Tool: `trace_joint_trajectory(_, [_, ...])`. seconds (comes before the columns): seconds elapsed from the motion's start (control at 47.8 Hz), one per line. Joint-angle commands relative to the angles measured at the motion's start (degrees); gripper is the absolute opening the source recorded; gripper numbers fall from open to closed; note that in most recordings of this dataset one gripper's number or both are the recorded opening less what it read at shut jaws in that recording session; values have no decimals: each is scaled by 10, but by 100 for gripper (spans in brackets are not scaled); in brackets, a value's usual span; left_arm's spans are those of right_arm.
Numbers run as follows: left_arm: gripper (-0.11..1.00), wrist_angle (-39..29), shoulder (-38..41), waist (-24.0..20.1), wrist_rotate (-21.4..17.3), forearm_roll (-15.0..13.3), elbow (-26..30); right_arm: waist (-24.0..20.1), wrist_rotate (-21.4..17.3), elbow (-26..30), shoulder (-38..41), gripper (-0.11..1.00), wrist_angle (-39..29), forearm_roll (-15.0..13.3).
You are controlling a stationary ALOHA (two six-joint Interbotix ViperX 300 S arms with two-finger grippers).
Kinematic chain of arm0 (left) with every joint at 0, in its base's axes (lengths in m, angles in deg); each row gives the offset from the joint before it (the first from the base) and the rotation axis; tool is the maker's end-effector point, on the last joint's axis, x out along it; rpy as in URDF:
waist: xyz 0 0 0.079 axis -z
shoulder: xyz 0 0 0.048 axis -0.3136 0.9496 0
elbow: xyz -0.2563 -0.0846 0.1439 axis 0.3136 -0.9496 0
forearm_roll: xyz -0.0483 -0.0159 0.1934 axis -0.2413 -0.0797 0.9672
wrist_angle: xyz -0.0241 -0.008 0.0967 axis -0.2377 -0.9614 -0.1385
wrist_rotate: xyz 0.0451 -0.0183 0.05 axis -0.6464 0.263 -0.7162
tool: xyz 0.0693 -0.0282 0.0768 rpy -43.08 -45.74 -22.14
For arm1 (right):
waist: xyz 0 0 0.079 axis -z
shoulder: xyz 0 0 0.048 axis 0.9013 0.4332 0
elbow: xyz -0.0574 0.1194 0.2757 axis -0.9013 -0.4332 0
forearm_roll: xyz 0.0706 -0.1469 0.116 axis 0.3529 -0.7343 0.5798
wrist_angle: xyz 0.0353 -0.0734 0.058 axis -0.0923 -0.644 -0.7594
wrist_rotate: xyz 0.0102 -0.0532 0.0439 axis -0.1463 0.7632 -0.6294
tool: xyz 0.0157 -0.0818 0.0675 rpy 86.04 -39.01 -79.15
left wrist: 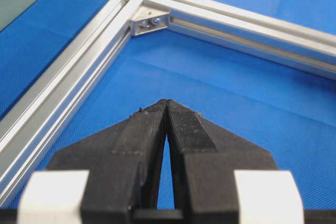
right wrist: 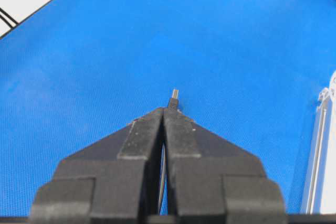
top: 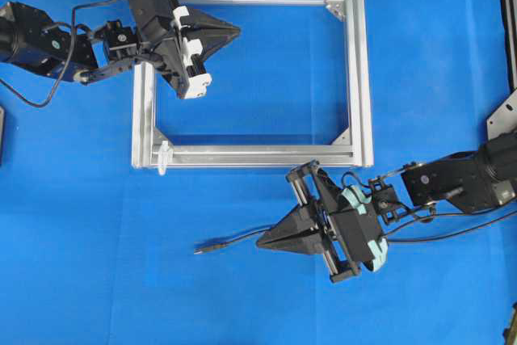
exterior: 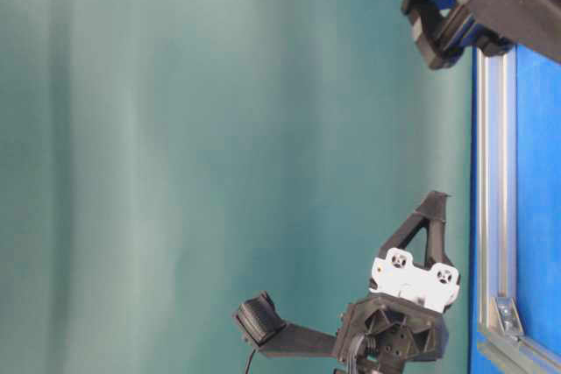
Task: Insert the wire through the string loop located on the left side.
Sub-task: 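Rotate the right gripper holding the black USB cable to point left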
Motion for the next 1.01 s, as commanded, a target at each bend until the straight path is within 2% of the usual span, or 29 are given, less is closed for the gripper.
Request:
trace_joint_trajectory(0.0, [0,-4,-21,3,-1,11,7,-6,-4,5,-26,1,4,0])
trace_joint_trajectory(0.398, [0,-6,-21,4,4,12,6,-6,-7,6,-26,-1,-7,2])
trace_joint_trajectory(0.67, [0,-7,-21,4,5,12,6,-2,-45,8,-25,1,-22,3])
trace_joint_trajectory(0.733, [0,-7,-21,4,5,12,6,-2,-52,10,-25,9,-25,11])
trace_joint_trajectory(0.796, [0,-8,-21,4,5,12,5,0,-53,12,-24,23,-30,23])
trace_joint_trajectory(0.88, [0,-9,-21,4,6,12,5,0,-52,19,-19,49,-42,37])
trace_joint_trajectory(0.984, [0,-10,-21,6,6,12,5,1,-52,26,-13,81,-50,37])
